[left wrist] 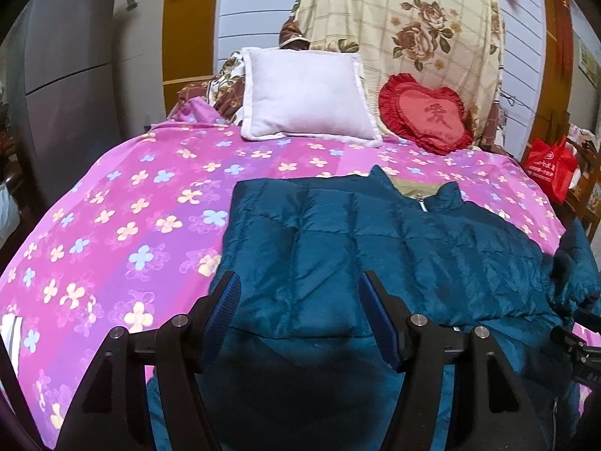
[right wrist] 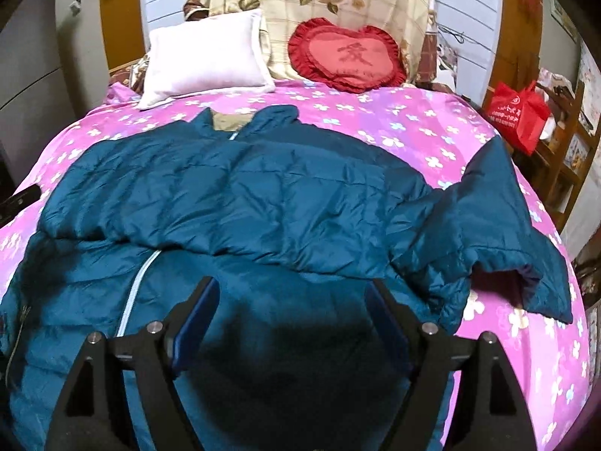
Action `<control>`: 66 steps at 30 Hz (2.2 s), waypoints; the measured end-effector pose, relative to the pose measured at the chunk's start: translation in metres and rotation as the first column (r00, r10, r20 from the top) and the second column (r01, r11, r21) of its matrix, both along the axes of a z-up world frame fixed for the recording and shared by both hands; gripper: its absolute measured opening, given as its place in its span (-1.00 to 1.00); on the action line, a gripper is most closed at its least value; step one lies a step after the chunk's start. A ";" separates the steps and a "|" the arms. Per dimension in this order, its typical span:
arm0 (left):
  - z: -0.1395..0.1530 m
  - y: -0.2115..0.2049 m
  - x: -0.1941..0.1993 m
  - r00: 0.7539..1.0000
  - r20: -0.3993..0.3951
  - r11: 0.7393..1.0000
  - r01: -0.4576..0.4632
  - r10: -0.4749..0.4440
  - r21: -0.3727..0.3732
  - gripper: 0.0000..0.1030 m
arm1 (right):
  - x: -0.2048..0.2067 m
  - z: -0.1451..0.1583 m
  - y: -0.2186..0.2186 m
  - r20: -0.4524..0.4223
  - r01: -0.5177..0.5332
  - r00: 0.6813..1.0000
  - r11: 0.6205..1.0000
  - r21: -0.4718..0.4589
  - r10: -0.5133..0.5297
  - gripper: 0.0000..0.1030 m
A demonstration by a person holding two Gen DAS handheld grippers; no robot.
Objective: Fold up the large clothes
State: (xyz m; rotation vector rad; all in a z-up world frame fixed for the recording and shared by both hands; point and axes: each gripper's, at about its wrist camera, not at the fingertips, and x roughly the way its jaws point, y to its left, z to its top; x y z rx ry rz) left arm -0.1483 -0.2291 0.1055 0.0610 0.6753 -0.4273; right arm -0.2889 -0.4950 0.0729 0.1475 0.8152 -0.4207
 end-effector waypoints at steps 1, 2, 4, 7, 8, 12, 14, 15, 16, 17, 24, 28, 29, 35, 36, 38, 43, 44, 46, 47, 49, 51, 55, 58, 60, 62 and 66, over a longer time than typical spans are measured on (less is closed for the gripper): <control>0.001 -0.002 -0.003 1.000 0.003 1.000 0.003 -0.003 0.005 -0.09 | -0.002 0.002 0.004 0.003 -0.004 1.000 1.000 -0.008 0.004 0.62; 0.001 -0.004 -0.005 1.000 0.003 1.000 0.005 -0.005 0.009 -0.09 | -0.004 0.003 0.008 0.006 -0.008 1.000 1.000 -0.016 0.008 0.62; 0.002 -0.007 -0.011 1.000 -0.003 1.000 0.015 -0.015 0.014 -0.09 | -0.009 0.004 0.015 0.011 -0.014 1.000 1.000 -0.025 0.014 0.62; 0.002 -0.008 -0.018 1.000 -0.005 1.000 0.022 -0.022 0.009 -0.09 | -0.013 0.005 0.021 0.011 -0.021 1.000 1.000 -0.017 0.021 0.63; 0.003 -0.007 -0.020 1.000 -0.005 1.000 0.023 -0.023 0.006 -0.09 | -0.014 0.005 0.024 0.012 -0.024 1.000 1.000 -0.016 0.024 0.64; 0.006 -0.007 -0.030 0.999 0.015 1.000 0.029 -0.029 0.010 -0.09 | -0.020 0.007 0.032 0.013 -0.034 0.999 0.999 -0.025 0.034 0.65; 0.006 -0.007 -0.034 0.999 0.022 0.999 0.030 -0.031 0.012 -0.09 | -0.024 0.008 0.035 0.016 -0.036 0.999 0.999 -0.023 0.037 0.67; 0.006 -0.008 -0.036 0.999 0.026 0.999 0.030 -0.030 0.012 -0.09 | -0.025 0.009 0.036 0.018 -0.037 0.999 0.999 -0.023 0.037 0.67; 0.006 -0.008 -0.038 0.999 0.028 0.999 0.031 -0.032 0.011 -0.09 | -0.027 0.009 0.037 0.019 -0.037 0.999 0.999 -0.023 0.037 0.68; 0.007 -0.009 -0.039 0.999 0.029 0.999 0.034 -0.034 0.012 -0.09 | -0.029 0.010 0.039 0.019 -0.036 0.999 0.999 -0.022 0.037 0.68; 0.006 -0.014 -0.050 0.998 0.043 0.999 0.036 -0.037 0.027 -0.09 | -0.038 0.010 0.045 0.021 -0.038 0.999 0.999 -0.024 0.039 0.69; 0.004 -0.016 -0.056 0.997 0.059 0.998 0.043 -0.046 0.039 -0.09 | -0.043 0.010 0.047 0.022 -0.040 0.999 0.999 -0.021 0.041 0.69; 0.004 -0.017 -0.057 0.997 0.061 0.998 0.045 -0.047 0.042 -0.09 | -0.043 0.010 0.047 0.021 -0.042 0.999 0.999 -0.025 0.042 0.69; 0.002 -0.020 -0.062 0.996 0.072 0.998 0.048 -0.051 0.044 -0.09 | -0.048 0.011 0.050 0.020 -0.042 0.999 0.999 -0.032 0.043 0.70; 0.002 -0.021 -0.062 0.996 0.074 0.998 0.049 -0.052 0.043 -0.09 | -0.048 0.011 0.050 0.020 -0.042 0.999 0.999 -0.032 0.043 0.70; 0.003 -0.021 -0.063 0.996 0.077 0.998 0.051 -0.054 0.037 -0.09 | -0.047 0.011 0.050 0.018 -0.041 0.999 0.999 -0.034 0.042 0.70; 0.002 -0.026 -0.065 0.995 0.079 0.998 0.056 -0.059 0.040 -0.09 | -0.049 0.012 0.050 0.015 -0.042 0.999 0.998 -0.036 0.042 0.70; 0.001 -0.027 -0.065 0.995 0.078 0.997 0.057 -0.060 0.042 -0.09 | -0.050 0.012 0.050 0.017 -0.043 0.999 0.998 -0.040 0.044 0.70; 0.000 -0.029 -0.066 0.995 0.075 0.997 0.061 -0.064 0.047 -0.09 | -0.052 0.014 0.050 0.021 -0.042 0.999 0.998 -0.047 0.043 0.70; -0.001 -0.030 -0.066 0.995 0.074 0.997 0.062 -0.066 0.049 -0.09 | -0.052 0.014 0.049 0.023 -0.041 0.999 0.998 -0.049 0.042 0.70; -0.002 -0.033 -0.067 0.995 0.076 0.996 0.066 -0.069 0.053 -0.09 | -0.054 0.013 0.047 0.023 -0.036 0.999 0.998 -0.048 0.037 0.71; -0.003 -0.034 -0.068 0.994 0.077 0.996 0.068 -0.073 0.057 -0.09 | -0.054 0.012 0.045 0.019 -0.030 0.999 0.999 -0.044 0.031 0.71; -0.004 -0.037 -0.068 0.995 0.070 0.996 0.074 -0.077 0.054 -0.09 | -0.054 0.012 0.044 0.017 -0.027 0.999 0.999 -0.045 0.028 0.71; -0.006 -0.040 -0.066 0.995 0.053 0.995 0.080 -0.083 0.052 -0.09 | -0.053 0.012 0.043 0.018 -0.026 0.999 0.999 -0.045 0.027 0.72; -0.008 -0.042 -0.066 0.995 0.046 0.995 0.082 -0.084 0.055 -0.09 | -0.053 0.012 0.043 0.019 -0.026 0.999 0.999 -0.044 0.026 0.72; -0.010 -0.043 -0.066 0.995 0.046 0.995 0.083 -0.086 0.060 -0.09 | -0.053 0.011 0.042 0.017 -0.021 1.000 0.999 -0.039 0.022 0.72; -0.012 -0.043 -0.065 0.995 0.044 0.994 0.083 -0.086 0.068 -0.09 | -0.049 0.008 0.041 0.016 -0.016 1.000 1.000 -0.023 0.016 0.72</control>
